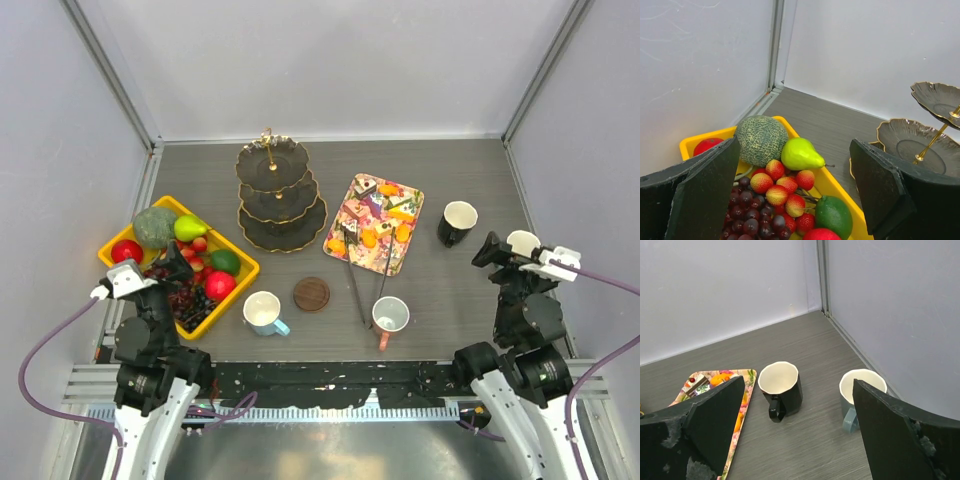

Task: Serve the afternoon tea

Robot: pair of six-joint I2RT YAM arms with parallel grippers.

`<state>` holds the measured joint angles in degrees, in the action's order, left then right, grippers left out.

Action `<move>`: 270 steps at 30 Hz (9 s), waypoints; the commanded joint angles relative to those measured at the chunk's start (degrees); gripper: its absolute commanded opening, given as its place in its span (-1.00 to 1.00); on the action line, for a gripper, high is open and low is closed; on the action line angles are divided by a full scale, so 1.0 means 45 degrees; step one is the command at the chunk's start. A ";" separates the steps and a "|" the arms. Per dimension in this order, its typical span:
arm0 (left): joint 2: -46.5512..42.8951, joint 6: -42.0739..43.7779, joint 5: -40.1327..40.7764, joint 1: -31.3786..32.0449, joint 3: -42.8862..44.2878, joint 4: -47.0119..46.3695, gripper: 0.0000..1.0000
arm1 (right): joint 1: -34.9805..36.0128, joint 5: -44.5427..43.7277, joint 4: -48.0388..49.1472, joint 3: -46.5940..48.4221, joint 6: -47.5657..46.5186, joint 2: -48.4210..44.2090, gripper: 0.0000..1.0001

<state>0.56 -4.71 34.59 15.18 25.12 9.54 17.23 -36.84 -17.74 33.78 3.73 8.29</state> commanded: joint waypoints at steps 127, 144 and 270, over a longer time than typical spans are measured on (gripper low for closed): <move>1.3664 -0.9519 -0.8741 0.6216 0.3928 -0.7256 0.41 | 0.5916 0.4417 -0.2328 0.6927 0.7571 1.2571 -0.90; 1.3548 -1.0086 -0.8741 0.6334 0.3597 -0.7491 -0.37 | 0.5916 0.4827 -0.1412 0.6342 0.7454 1.2201 -0.77; 1.2356 -1.5203 -0.6397 0.4186 0.3909 -0.3780 -1.00 | 0.9881 0.4964 -0.2640 0.8274 0.1438 1.4250 -0.10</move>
<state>57.47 -72.77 5.19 34.02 41.28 -8.60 61.82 -13.96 -28.49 67.24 11.42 72.20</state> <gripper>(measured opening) 0.523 0.452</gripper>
